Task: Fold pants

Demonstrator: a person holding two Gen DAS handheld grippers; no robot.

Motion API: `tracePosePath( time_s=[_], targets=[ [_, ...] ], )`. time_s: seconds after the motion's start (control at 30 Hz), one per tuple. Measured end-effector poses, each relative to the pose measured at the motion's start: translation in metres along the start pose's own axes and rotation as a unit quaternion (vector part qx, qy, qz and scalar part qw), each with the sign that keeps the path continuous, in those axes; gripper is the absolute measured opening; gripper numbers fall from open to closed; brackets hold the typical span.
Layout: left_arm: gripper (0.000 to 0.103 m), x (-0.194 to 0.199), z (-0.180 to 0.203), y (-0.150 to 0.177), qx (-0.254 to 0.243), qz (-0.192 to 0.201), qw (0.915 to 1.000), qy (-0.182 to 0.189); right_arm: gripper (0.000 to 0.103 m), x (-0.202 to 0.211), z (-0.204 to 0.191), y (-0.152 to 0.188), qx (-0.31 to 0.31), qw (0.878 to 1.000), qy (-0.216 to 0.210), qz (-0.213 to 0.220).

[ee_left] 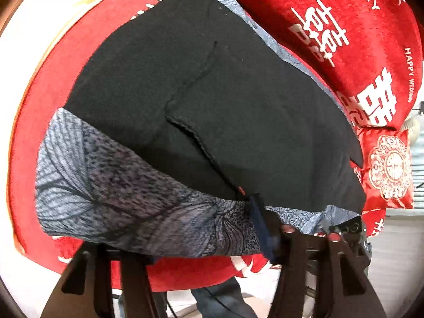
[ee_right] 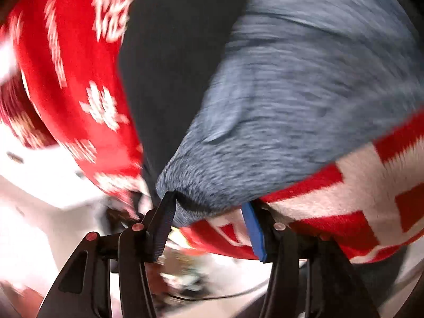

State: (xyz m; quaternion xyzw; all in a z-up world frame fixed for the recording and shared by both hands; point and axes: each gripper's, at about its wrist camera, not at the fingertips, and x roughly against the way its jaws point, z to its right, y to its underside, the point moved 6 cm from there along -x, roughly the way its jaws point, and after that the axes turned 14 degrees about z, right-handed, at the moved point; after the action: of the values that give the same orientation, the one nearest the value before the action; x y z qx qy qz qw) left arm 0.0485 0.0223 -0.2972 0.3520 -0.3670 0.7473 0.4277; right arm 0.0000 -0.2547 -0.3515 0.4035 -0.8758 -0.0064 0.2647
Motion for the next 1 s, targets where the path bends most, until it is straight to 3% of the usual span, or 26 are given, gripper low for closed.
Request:
tracePosePath(
  time_s=[0.03,0.07,0.1,0.17,0.3,0.47,0.63,0.7,0.73,0.77,0.83,0.93,1.0],
  targets=[
    [0.040,0.000,-0.002,-0.001,0.006,-0.002,1.0000,-0.001,0.054,0.000,0.003,-0.002,-0.019,1.000,-0.010,0.003],
    [0.033,0.001,-0.004,-0.002,0.018,-0.005,0.9998,-0.001,0.035,0.002,0.004,-0.005,-0.032,0.999,-0.012,0.012],
    [0.030,0.001,-0.006,-0.002,0.026,-0.007,0.9996,0.003,0.009,0.007,0.001,-0.012,-0.034,0.999,-0.003,0.031],
    [0.030,0.007,-0.003,-0.005,0.035,-0.007,0.9994,-0.002,0.009,0.015,-0.013,-0.021,-0.018,0.999,0.015,0.045],
    [0.030,0.028,0.021,-0.025,0.022,0.016,0.9995,-0.015,0.009,0.022,-0.090,-0.025,0.154,0.986,0.070,-0.008],
    [0.030,0.041,0.061,-0.085,0.010,0.065,0.9978,-0.013,0.009,0.015,-0.159,-0.065,0.215,0.974,0.060,-0.043],
    [0.030,0.007,0.080,-0.162,-0.024,0.110,0.9931,-0.032,0.012,-0.039,-0.201,-0.127,0.250,0.962,0.071,-0.081],
    [0.033,-0.022,0.080,-0.192,-0.040,0.123,0.9903,-0.051,0.012,-0.071,-0.207,-0.160,0.262,0.957,0.084,-0.092],
    [0.040,-0.041,0.077,-0.207,-0.040,0.126,0.9894,-0.061,0.012,-0.082,-0.205,-0.168,0.265,0.955,0.090,-0.098],
    [0.054,-0.053,0.077,-0.217,-0.042,0.132,0.9875,-0.074,0.012,-0.100,-0.203,-0.183,0.274,0.951,0.104,-0.102],
    [0.056,-0.082,0.066,-0.233,-0.041,0.132,0.9850,-0.104,0.013,-0.130,-0.196,-0.205,0.290,0.942,0.137,-0.101],
    [0.056,-0.103,0.055,-0.241,-0.033,0.125,0.9829,-0.131,0.013,-0.171,-0.170,-0.237,0.268,0.939,0.189,-0.107],
    [0.066,-0.092,0.057,-0.246,-0.038,0.134,0.9787,-0.151,0.015,-0.174,-0.170,-0.240,0.254,0.943,0.187,-0.107]
  ],
)
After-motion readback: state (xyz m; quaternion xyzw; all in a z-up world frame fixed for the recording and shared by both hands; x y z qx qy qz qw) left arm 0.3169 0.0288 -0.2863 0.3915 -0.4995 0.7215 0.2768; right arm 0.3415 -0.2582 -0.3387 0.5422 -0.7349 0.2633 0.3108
